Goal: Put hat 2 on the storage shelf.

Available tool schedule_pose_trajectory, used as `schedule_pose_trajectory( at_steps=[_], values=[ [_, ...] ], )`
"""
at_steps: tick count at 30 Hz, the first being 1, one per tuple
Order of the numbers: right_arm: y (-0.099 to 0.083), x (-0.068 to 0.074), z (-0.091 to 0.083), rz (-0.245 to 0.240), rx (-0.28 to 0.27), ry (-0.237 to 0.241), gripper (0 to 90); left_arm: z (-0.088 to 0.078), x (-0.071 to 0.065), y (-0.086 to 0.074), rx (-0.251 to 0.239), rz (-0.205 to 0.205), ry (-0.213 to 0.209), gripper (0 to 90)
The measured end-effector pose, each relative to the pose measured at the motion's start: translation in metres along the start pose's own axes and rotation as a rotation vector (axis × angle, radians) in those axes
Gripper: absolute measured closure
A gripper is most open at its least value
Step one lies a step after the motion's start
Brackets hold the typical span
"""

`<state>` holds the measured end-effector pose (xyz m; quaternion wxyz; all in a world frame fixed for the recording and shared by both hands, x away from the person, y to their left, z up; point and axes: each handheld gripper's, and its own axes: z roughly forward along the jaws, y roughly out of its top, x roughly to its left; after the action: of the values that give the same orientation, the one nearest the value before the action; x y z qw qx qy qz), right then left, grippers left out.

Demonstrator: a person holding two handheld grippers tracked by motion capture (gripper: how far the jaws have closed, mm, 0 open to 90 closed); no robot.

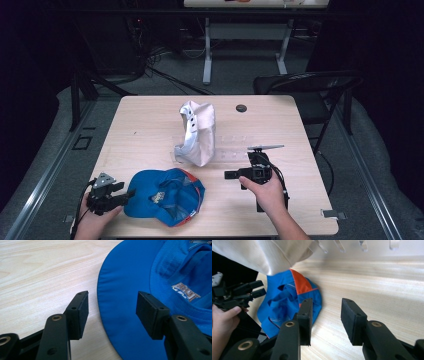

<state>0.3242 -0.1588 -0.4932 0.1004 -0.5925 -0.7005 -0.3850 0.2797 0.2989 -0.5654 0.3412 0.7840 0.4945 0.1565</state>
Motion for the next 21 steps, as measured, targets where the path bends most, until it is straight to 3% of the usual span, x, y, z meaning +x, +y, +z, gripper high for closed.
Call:
schedule_pose_trajectory(
  at_steps=[17,19,20,21],
  values=[
    [-0.019,-0.005,0.016,0.012,0.001,0.021,61.8,0.011,-0.014,-0.002,0.066,0.039,-0.022,47.7],
    [-0.021,-0.005,0.018,0.006,0.006,0.014,61.9,0.014,-0.020,-0.001,0.071,0.042,-0.032,47.7],
    [-0.023,-0.006,0.018,-0.019,0.039,-0.023,61.8,0.015,-0.025,0.000,0.072,0.054,-0.045,48.3],
    [-0.026,-0.006,0.023,-0.007,0.006,0.011,61.8,0.016,-0.029,0.001,0.072,0.062,-0.050,48.8]
  ],
)
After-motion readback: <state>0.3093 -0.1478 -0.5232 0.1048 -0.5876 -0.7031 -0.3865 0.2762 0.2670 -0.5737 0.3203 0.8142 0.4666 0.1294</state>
